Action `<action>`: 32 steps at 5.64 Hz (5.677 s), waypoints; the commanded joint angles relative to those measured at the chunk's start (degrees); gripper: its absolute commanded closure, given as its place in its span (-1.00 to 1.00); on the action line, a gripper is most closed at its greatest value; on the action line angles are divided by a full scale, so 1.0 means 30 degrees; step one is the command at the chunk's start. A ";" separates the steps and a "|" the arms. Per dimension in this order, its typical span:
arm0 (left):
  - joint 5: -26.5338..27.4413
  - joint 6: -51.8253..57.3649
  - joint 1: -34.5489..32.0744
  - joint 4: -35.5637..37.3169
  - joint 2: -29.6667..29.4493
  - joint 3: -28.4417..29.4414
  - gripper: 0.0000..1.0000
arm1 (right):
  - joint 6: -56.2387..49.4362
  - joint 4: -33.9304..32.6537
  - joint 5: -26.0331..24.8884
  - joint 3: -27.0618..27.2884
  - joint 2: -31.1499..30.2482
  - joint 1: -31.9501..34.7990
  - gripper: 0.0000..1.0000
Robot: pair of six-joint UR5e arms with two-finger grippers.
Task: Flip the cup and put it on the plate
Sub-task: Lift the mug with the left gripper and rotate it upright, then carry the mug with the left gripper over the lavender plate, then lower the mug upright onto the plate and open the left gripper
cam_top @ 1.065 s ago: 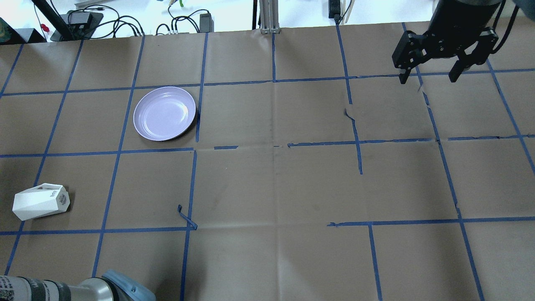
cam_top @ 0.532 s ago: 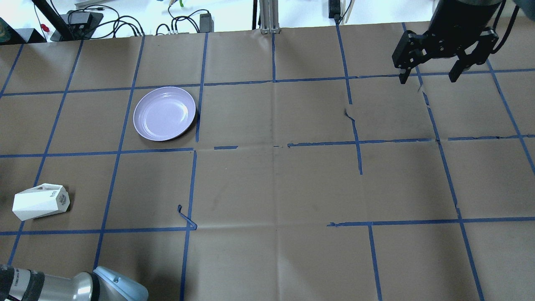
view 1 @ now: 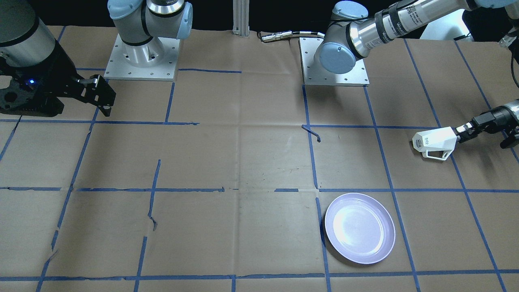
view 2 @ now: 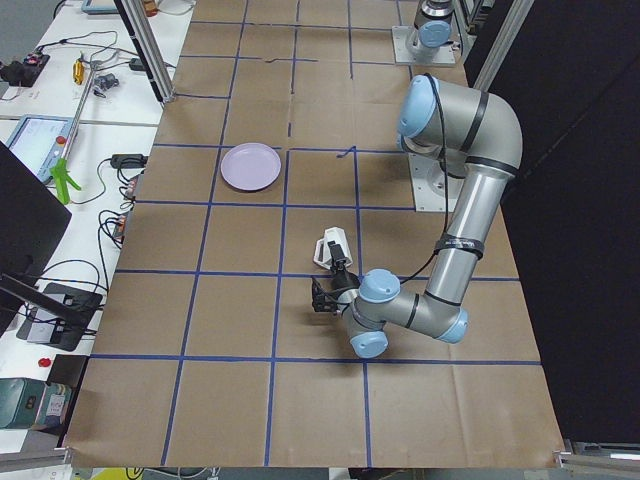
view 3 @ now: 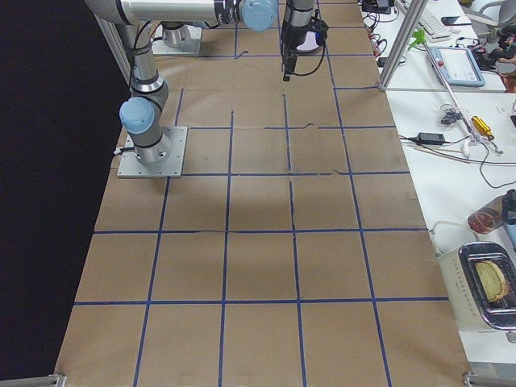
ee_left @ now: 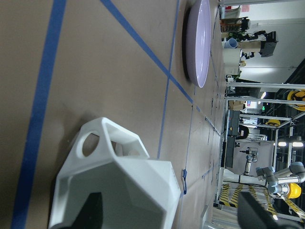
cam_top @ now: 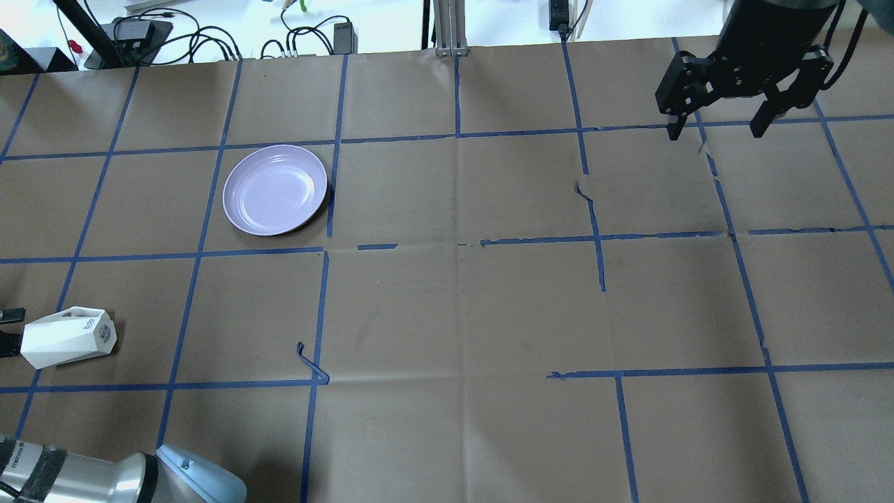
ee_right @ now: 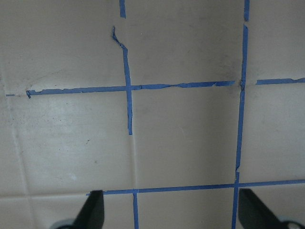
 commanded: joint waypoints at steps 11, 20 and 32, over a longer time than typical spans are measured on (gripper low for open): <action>-0.0281 -0.7856 -0.4514 -0.1932 0.9763 0.2073 1.00 | 0.0000 -0.0020 0.0000 0.0000 0.0000 0.0000 -1.00; 1.0825 -1.8029 -2.1585 1.3945 0.7826 0.1604 1.00 | 0.0000 -0.0020 0.0000 0.0000 0.0000 0.0000 -1.00; 1.2086 -2.3279 -2.3622 1.2150 1.0376 -0.0007 -0.98 | 0.0000 -0.0020 0.0000 0.0000 0.0000 0.0000 -1.00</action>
